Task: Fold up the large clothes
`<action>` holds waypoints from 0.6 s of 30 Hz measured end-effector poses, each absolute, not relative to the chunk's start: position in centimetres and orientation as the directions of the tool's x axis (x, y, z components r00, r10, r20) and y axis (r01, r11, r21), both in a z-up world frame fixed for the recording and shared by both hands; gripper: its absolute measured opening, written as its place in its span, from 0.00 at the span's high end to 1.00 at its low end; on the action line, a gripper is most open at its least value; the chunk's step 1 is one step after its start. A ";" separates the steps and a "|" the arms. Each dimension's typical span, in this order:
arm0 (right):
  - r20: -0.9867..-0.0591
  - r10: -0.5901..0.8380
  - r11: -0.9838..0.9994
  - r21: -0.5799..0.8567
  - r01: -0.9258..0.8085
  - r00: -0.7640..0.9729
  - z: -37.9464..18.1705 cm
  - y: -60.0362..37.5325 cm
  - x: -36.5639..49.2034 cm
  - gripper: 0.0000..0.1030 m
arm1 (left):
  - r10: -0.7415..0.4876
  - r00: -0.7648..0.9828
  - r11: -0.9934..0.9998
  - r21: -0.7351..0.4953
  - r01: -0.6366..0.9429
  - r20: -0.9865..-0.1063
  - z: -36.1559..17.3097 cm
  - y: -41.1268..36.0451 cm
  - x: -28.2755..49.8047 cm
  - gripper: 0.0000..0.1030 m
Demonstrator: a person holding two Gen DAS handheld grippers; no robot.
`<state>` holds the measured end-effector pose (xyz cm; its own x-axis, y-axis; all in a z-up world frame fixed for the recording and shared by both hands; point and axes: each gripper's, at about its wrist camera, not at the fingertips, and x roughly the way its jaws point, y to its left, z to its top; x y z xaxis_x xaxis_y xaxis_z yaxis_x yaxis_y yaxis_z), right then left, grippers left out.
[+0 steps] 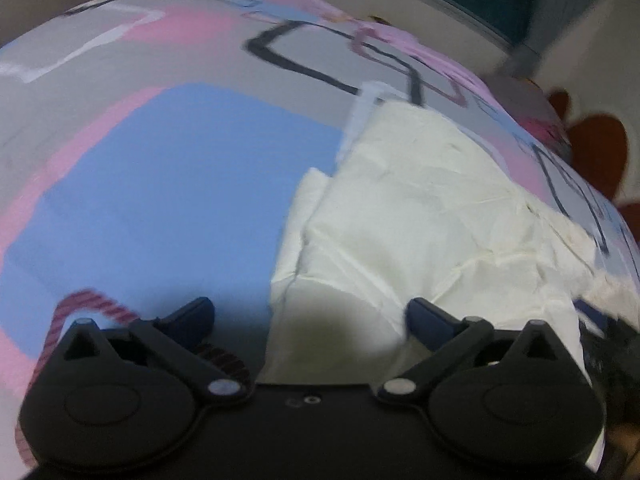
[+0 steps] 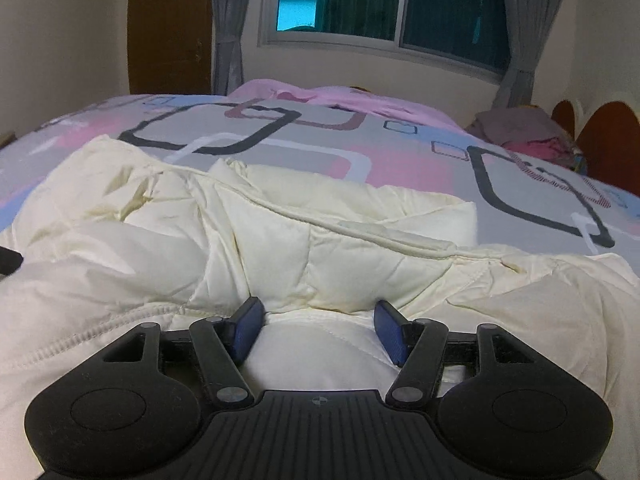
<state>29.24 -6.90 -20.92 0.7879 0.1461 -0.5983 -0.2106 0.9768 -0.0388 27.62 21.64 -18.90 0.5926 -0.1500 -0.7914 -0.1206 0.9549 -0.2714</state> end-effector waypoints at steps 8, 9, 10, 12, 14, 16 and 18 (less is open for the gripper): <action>-0.592 0.129 0.979 -0.052 -0.197 0.796 -21.2 -6.6 29.2 0.41 | -0.345 0.577 0.893 -0.448 -0.041 -0.740 -19.0 22.2 27.5 0.60; -0.592 0.127 0.979 -0.054 -0.197 0.796 -21.1 -6.6 29.2 0.41 | -0.353 0.579 0.887 -0.459 -0.042 -0.735 -19.0 22.2 27.4 0.65; -0.592 0.126 0.979 -0.057 -0.197 0.796 -21.1 -6.6 29.2 0.41 | -0.369 0.579 0.874 -0.484 -0.050 -0.727 -19.0 22.3 27.4 0.74; -0.592 0.124 0.979 -0.059 -0.196 0.796 -21.2 -6.6 29.3 0.41 | -0.392 0.585 0.857 -0.513 -0.048 -0.710 -18.6 22.2 27.4 0.82; -0.592 0.125 0.979 -0.055 -0.195 0.796 -21.2 -6.7 29.2 0.41 | -0.397 0.596 0.856 -0.516 -0.034 -0.698 -17.8 21.9 27.2 0.85; -0.600 0.133 0.980 -0.039 -0.195 0.789 -21.1 -6.9 29.3 0.41 | -0.420 0.619 0.832 -0.555 -0.031 -0.664 -16.5 21.8 26.7 0.86; -0.621 0.154 0.978 -0.015 -0.208 0.769 -20.5 -7.3 29.8 0.41 | -0.431 0.640 0.820 -0.572 -0.016 -0.636 -14.9 21.3 26.4 0.86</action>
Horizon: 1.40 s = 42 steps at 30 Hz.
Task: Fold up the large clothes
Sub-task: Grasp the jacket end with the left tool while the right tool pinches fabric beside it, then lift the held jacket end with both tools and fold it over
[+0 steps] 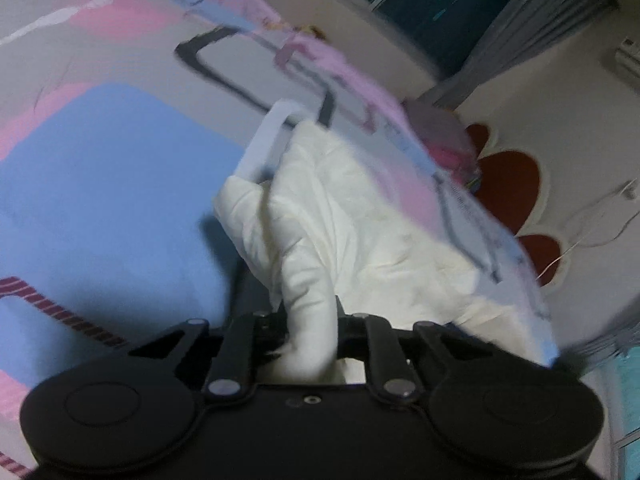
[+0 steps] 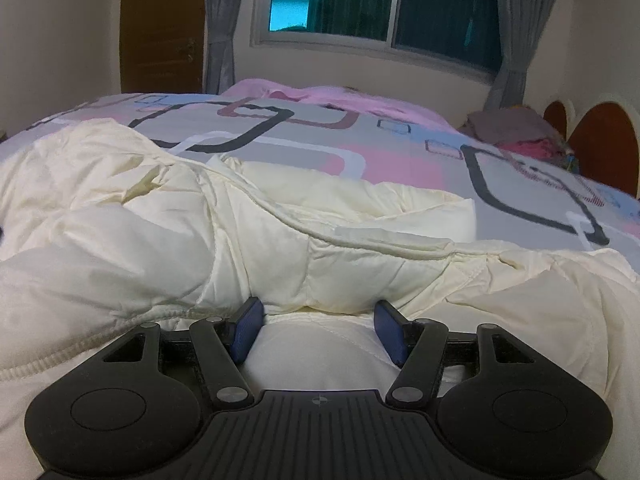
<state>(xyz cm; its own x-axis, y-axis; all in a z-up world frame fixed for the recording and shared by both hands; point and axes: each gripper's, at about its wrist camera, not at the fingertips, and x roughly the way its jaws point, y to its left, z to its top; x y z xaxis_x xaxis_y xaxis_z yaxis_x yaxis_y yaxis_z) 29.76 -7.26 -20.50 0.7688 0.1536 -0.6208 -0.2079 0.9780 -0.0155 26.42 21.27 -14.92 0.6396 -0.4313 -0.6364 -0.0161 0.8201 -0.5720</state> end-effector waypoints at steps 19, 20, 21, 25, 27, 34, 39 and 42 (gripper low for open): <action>-0.625 0.406 0.913 0.244 -0.328 0.667 -19.8 -11.6 35.6 0.86 | -0.437 0.728 0.855 -0.496 0.152 -0.529 -5.6 8.4 24.6 0.86; -0.630 0.431 0.901 0.272 -0.337 0.646 -19.3 -12.3 35.8 0.86 | -0.446 0.724 0.855 -0.490 0.170 -0.527 -5.3 7.1 24.7 0.86; -0.626 0.450 0.893 0.300 -0.337 0.636 -18.8 -13.2 35.8 0.85 | -0.458 0.718 0.852 -0.488 0.187 -0.524 -5.0 5.8 24.8 0.86; -0.574 0.475 0.879 0.353 -0.322 0.667 -15.7 -18.8 33.1 0.85 | -0.483 0.705 0.846 -0.487 0.220 -0.520 -4.6 1.7 24.7 0.87; -0.564 0.454 0.888 0.355 -0.294 0.690 -14.7 -22.1 31.1 0.85 | -0.490 0.699 0.846 -0.478 0.236 -0.522 -4.8 -0.6 24.8 0.87; -0.575 0.373 0.910 0.378 -0.168 0.728 -13.3 -31.9 25.2 0.85 | -0.550 0.622 0.827 -0.471 0.308 -0.558 -8.3 -9.0 24.8 0.87; -0.576 0.342 0.909 0.404 -0.105 0.743 -12.7 -35.9 23.5 0.85 | -0.523 0.571 0.852 -0.406 0.331 -0.633 -12.8 -14.3 24.8 0.83; -0.556 0.356 0.885 0.459 -0.080 0.751 -11.9 -37.8 22.6 0.70 | -0.505 0.576 0.863 -0.362 0.353 -0.643 -13.1 -15.6 24.2 0.65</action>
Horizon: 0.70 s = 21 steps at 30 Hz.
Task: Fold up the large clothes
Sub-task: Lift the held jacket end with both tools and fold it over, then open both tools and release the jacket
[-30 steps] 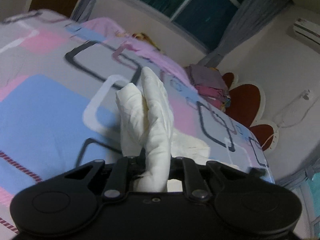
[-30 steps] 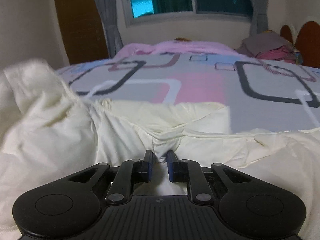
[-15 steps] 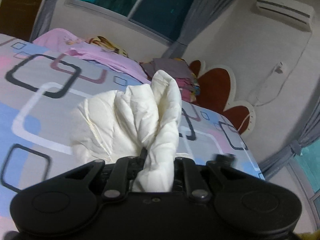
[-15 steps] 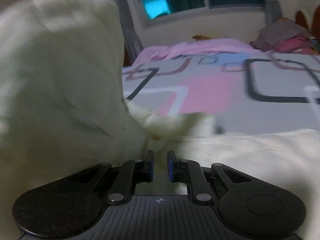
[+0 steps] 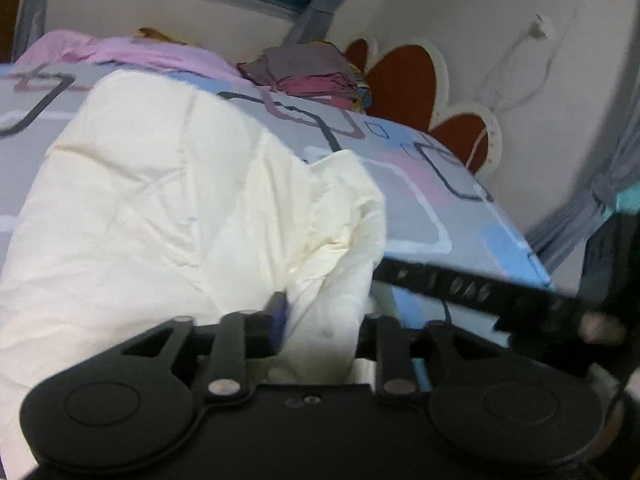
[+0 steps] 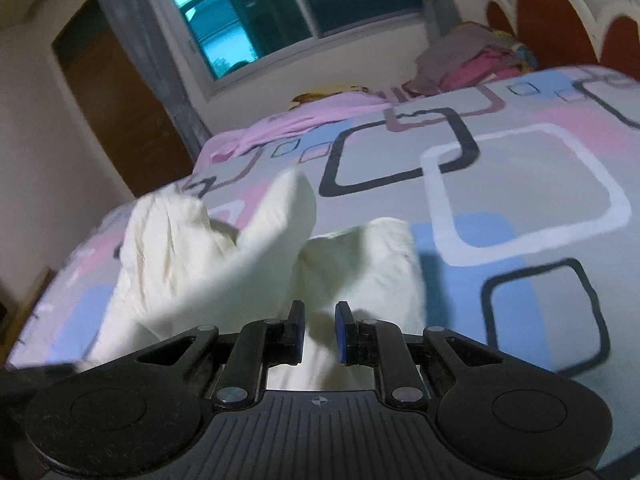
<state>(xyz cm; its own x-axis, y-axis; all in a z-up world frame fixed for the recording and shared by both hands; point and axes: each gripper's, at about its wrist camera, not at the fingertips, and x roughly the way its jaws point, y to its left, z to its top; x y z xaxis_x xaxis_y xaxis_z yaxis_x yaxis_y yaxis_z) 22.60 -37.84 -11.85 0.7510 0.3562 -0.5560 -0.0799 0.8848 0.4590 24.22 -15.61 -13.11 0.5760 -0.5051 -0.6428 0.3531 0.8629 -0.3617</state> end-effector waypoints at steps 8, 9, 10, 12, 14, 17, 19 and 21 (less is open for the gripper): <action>-0.483 0.485 0.792 0.597 -0.132 0.729 -8.8 -38.5 22.1 0.31 | -0.574 0.533 0.814 -0.368 0.449 -0.622 -11.5 -15.8 21.9 0.29; -0.487 0.500 0.780 0.613 -0.128 0.716 -8.9 -38.3 22.3 0.31 | -0.586 0.524 0.806 -0.382 0.452 -0.618 -11.1 -15.3 21.5 0.29; -0.489 0.509 0.773 0.621 -0.127 0.709 -9.0 -38.1 22.5 0.31 | -0.597 0.516 0.799 -0.397 0.451 -0.614 -10.8 -14.6 21.3 0.28; -0.495 0.518 0.769 0.627 -0.125 0.698 -9.1 -37.7 22.8 0.31 | -0.619 0.500 0.784 -0.432 0.446 -0.606 -9.7 -13.2 20.9 0.28; -0.516 0.509 0.784 0.609 -0.123 0.689 -9.2 -37.2 23.2 0.31 | -0.636 0.496 0.771 -0.482 0.415 -0.591 -8.6 -11.5 20.6 0.28; -0.550 0.485 0.811 0.574 -0.114 0.680 -9.3 -36.3 23.2 0.31 | -0.658 0.520 0.749 -0.544 0.379 -0.544 -6.5 -8.5 20.0 0.26; -0.558 0.468 0.825 0.553 -0.113 0.685 -9.1 -35.7 23.0 0.31 | -0.604 0.590 0.789 -0.503 0.352 -0.535 -5.6 -7.0 20.2 0.23; -0.552 0.466 0.825 0.554 -0.114 0.691 -9.1 -35.5 22.9 0.31 | -0.508 0.663 0.854 -0.423 0.304 -0.550 -5.8 -5.5 21.2 0.24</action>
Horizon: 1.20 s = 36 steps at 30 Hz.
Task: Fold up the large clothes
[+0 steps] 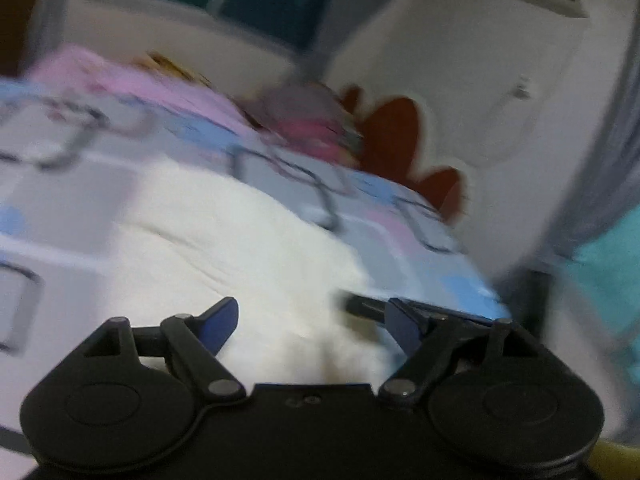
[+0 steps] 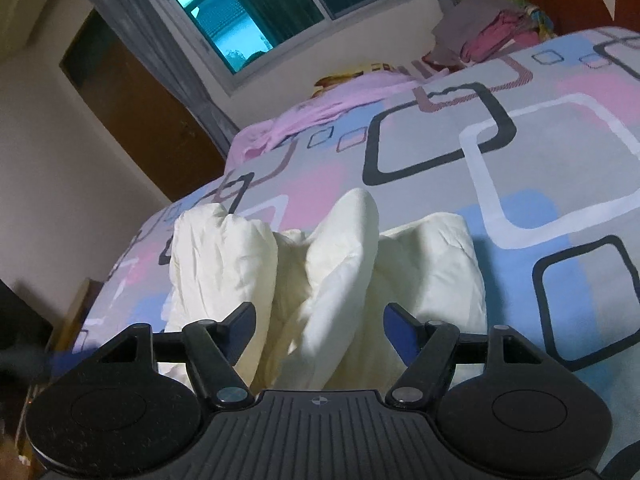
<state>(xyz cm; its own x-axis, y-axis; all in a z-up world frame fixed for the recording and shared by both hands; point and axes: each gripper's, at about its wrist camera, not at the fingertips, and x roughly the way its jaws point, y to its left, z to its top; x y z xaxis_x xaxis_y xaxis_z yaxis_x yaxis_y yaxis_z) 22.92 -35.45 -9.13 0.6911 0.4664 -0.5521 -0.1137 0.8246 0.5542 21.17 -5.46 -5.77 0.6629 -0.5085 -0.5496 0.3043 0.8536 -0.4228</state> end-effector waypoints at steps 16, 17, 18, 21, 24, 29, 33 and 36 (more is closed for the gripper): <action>-0.587 0.475 0.799 0.599 -0.043 0.655 -9.3 -32.6 21.0 0.31 | -0.463 0.714 0.877 -0.386 0.285 -0.525 -15.1 -7.6 23.0 0.37; -0.593 0.489 0.781 0.624 -0.020 0.640 -10.0 -32.9 21.2 0.32 | -0.490 0.702 0.859 -0.421 0.291 -0.517 -15.3 -7.3 23.0 0.37; -0.587 0.510 0.760 0.650 -0.009 0.628 -10.6 -33.1 21.3 0.32 | -0.515 0.687 0.843 -0.449 0.296 -0.513 -15.4 -7.0 23.2 0.37; -0.563 0.575 0.710 0.704 -0.019 0.594 -11.6 -32.8 21.6 0.74 | -0.552 0.663 0.815 -0.497 0.299 -0.506 -15.8 -6.9 23.8 0.37; -0.577 0.571 0.713 0.701 -0.004 0.584 -12.3 -33.2 21.6 0.91 | -0.600 0.632 0.770 -0.567 0.292 -0.490 -16.1 -6.3 24.4 0.37; -0.604 0.479 0.818 0.571 -0.073 0.637 -10.9 -33.1 20.5 0.98 | -0.637 0.576 0.755 -0.568 0.329 -0.512 -15.0 -6.7 25.4 0.39; -0.614 0.311 0.907 0.420 -0.033 0.725 -9.7 -35.3 19.4 1.00 | -0.571 0.642 0.814 -0.455 0.362 -0.511 -12.2 -6.7 25.5 0.29; -0.677 0.178 0.961 0.277 0.024 0.714 -11.3 -36.8 19.7 1.00 | -0.512 0.677 0.858 -0.348 0.378 -0.528 -12.0 -7.7 26.0 0.24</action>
